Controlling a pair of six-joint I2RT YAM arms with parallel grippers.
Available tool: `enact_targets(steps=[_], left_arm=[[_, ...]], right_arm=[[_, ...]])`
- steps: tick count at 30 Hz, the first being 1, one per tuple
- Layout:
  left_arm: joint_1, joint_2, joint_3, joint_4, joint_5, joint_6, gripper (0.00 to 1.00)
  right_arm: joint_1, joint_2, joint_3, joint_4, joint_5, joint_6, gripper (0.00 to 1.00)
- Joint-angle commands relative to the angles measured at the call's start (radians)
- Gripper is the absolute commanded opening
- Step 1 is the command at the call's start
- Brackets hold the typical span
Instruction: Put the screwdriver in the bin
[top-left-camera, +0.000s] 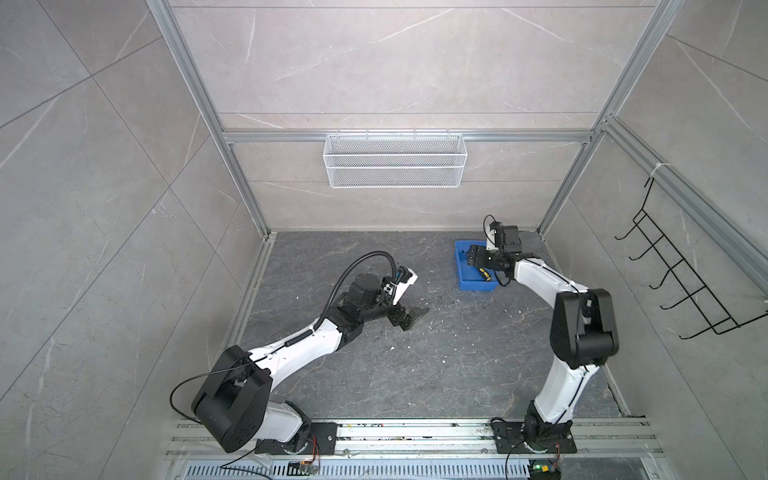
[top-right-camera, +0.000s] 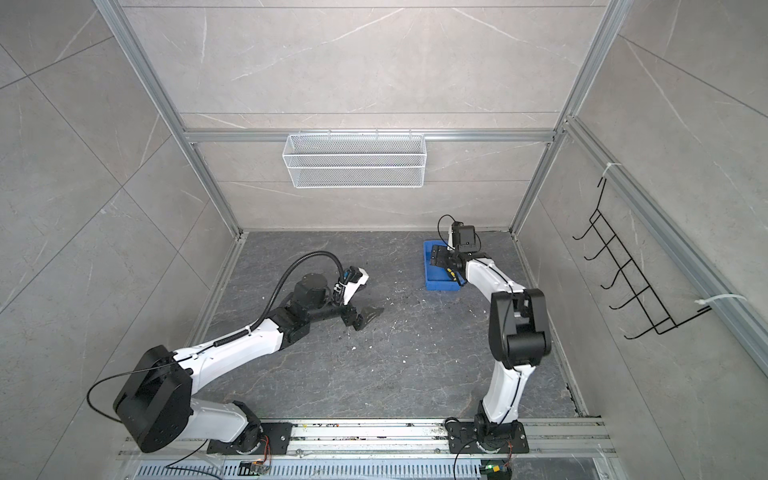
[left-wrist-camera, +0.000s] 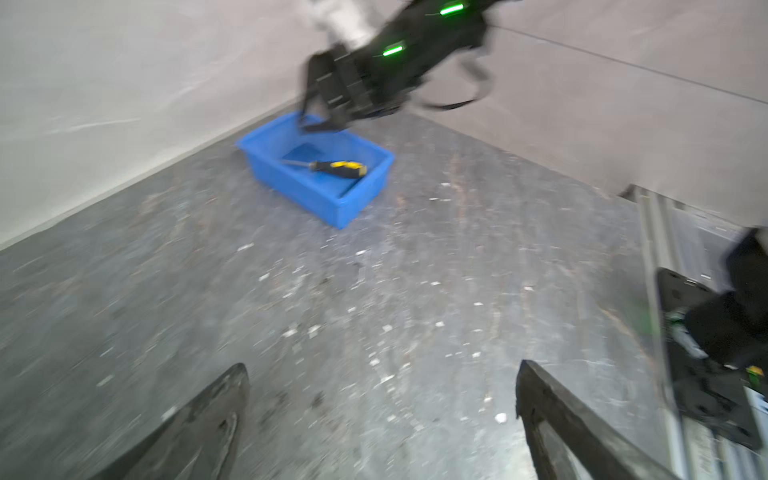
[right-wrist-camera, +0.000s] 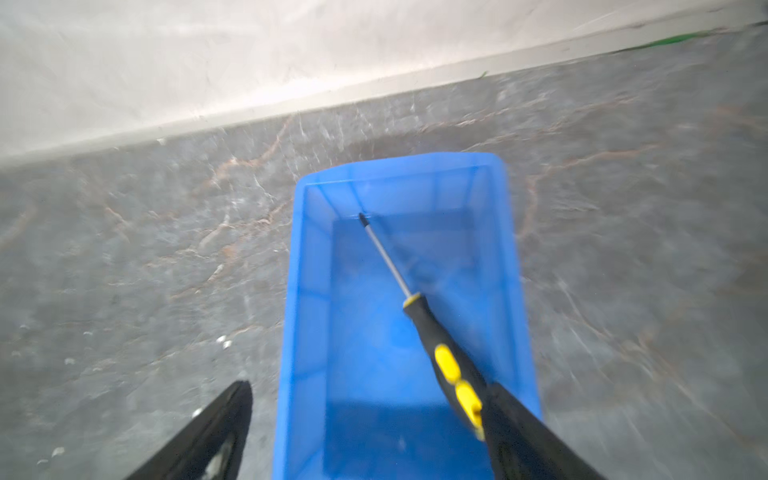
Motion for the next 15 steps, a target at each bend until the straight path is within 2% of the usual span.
enact_targets(steps=[1, 6, 11, 15], left_arm=[[0.093, -0.078, -0.049, 0.003, -0.082, -0.002, 1.00], [0.242, -0.181, -0.150, 0.039, -0.185, -0.012, 1.00], [0.378, -0.268, -0.258, 0.067, -0.361, -0.027, 1.00], [0.422, -0.306, -0.327, 0.098, -0.497, -0.001, 0.99]], right_arm=[[-0.004, -0.157, -0.120, 0.129, 0.024, -0.022, 0.99], [-0.005, -0.388, -0.346, 0.238, 0.028, -0.092, 0.99], [-0.005, -0.543, -0.527, 0.294, 0.041, -0.167, 0.99], [-0.005, -0.645, -0.681, 0.361, 0.094, -0.207, 0.99]])
